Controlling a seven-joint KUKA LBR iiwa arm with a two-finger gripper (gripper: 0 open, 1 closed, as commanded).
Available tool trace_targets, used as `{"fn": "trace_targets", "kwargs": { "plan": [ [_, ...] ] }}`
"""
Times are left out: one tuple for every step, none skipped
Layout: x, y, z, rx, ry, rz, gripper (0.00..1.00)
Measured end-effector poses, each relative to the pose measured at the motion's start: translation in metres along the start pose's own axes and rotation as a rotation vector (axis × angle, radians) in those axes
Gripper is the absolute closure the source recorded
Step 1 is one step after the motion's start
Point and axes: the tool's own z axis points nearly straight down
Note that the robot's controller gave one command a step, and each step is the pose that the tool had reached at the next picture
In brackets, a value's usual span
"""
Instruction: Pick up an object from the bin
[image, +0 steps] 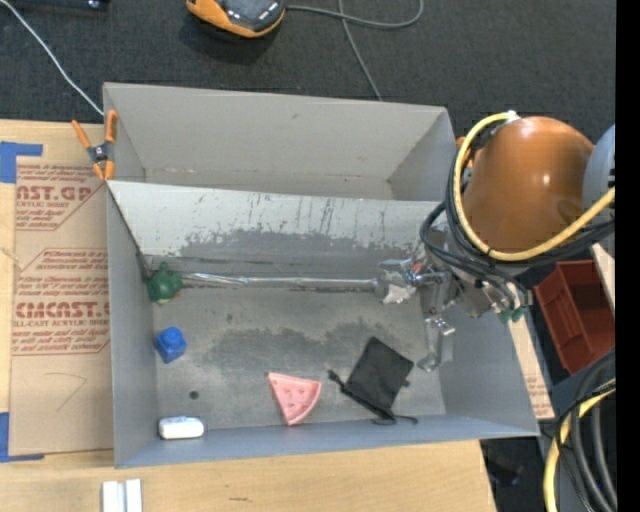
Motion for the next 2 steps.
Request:
{"fn": "trace_targets", "kwargs": {
  "plan": [
    [0.0000,0.0001,0.0000,0.000,0.000,0.000,0.00],
    [0.0000,0.0002,0.0006,0.000,-0.001,-0.003,0.00]
  ]
}}
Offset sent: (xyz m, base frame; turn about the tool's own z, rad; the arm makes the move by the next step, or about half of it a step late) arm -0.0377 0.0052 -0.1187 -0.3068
